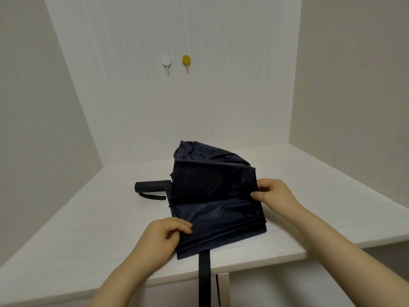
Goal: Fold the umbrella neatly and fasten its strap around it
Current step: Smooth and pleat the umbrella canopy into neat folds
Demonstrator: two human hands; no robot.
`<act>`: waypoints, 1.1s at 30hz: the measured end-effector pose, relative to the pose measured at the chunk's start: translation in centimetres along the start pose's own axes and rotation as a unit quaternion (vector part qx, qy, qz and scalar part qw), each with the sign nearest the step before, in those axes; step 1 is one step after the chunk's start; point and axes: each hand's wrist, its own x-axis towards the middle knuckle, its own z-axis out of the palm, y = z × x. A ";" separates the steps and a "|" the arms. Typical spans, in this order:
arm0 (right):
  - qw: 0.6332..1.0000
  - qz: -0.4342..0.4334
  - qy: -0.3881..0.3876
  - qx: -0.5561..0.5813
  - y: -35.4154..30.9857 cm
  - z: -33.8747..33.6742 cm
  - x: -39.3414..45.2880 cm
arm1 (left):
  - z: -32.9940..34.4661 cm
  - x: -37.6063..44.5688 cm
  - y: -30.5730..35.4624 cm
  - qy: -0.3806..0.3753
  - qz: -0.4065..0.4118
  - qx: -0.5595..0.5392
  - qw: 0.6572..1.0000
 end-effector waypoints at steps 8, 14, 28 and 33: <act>1.000 -0.006 -0.008 0.018 -0.2 -0.1 -0.1 | -1.4 1.4 3.2 0.210 -0.009 -0.075 0.975; 1.000 -0.007 -0.019 0.021 -0.3 -0.2 -0.2 | -1.7 2.3 4.2 0.146 -0.021 -0.089 0.985; 0.991 0.027 -0.031 0.126 -0.6 -1.2 -1.0 | -2.0 1.6 2.8 0.091 -0.018 -0.151 0.984; 0.988 0.064 -0.035 0.135 -0.8 -1.4 -1.0 | -2.1 1.5 2.8 0.080 -0.027 -0.181 0.980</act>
